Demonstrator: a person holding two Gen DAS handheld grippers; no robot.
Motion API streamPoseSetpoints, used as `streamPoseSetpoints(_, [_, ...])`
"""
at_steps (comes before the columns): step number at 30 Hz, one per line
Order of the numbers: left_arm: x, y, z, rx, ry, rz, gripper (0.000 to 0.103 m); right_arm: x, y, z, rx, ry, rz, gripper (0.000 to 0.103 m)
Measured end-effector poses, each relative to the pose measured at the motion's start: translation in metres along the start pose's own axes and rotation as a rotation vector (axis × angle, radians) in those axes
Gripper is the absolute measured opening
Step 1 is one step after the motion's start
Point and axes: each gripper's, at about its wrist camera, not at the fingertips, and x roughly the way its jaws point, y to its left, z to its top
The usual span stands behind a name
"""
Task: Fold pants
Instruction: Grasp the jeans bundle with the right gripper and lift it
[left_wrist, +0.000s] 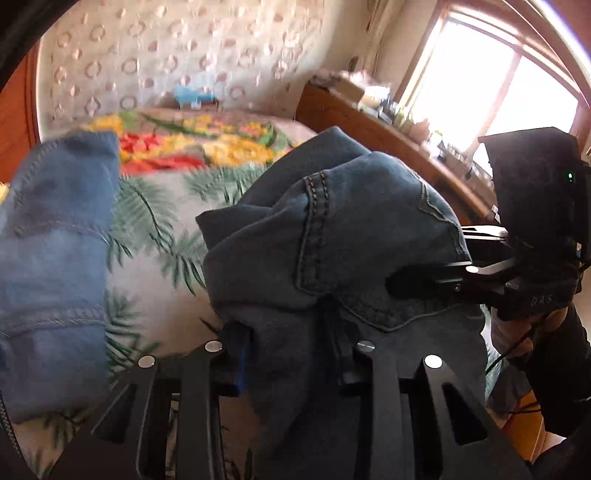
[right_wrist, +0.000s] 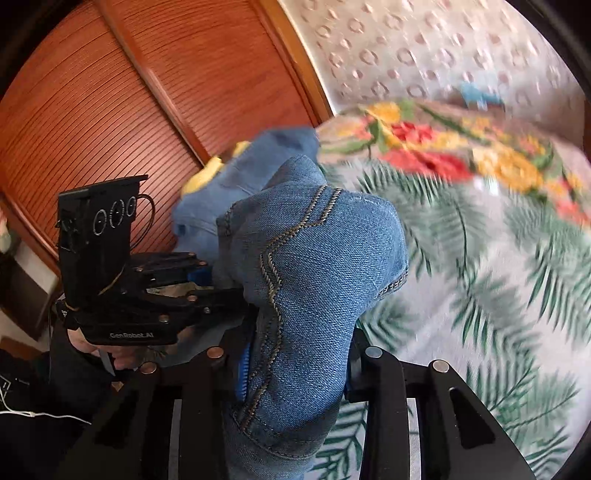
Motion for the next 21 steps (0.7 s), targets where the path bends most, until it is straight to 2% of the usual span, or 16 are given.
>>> streamPoseSetpoints(3, [-0.032, 0.003, 0.014, 0.006, -0.077, 0.019, 0.033, -0.017, 0.026, 0.027, -0.078, -0.028, -0.015, 0.036])
streamPoseSetpoints(8, [-0.099, 0.024, 0.042, 0.01, -0.226, 0.108, 0.033, -0.023, 0.07, 0.083, -0.195, -0.08, 0.002, 0.035])
streamPoseSetpoints(11, [-0.142, 0.043, 0.053, 0.008, -0.298, 0.173, 0.033, -0.018, 0.101, 0.116, -0.261, -0.12, 0.042, 0.035])
streamPoseSetpoints(14, [-0.179, 0.065, 0.063, 0.013, -0.354, 0.263, 0.033, -0.002, 0.123, 0.147, -0.292, -0.169, 0.126, 0.035])
streamPoseSetpoints(18, [-0.192, 0.103, 0.082, -0.002, -0.362, 0.376, 0.033, 0.044, 0.119, 0.18, -0.226, -0.211, 0.264, 0.035])
streamPoseSetpoints(21, [-0.161, 0.14, 0.096, -0.021, -0.305, 0.451, 0.033, 0.097, 0.095, 0.193, -0.156, -0.223, 0.294, 0.039])
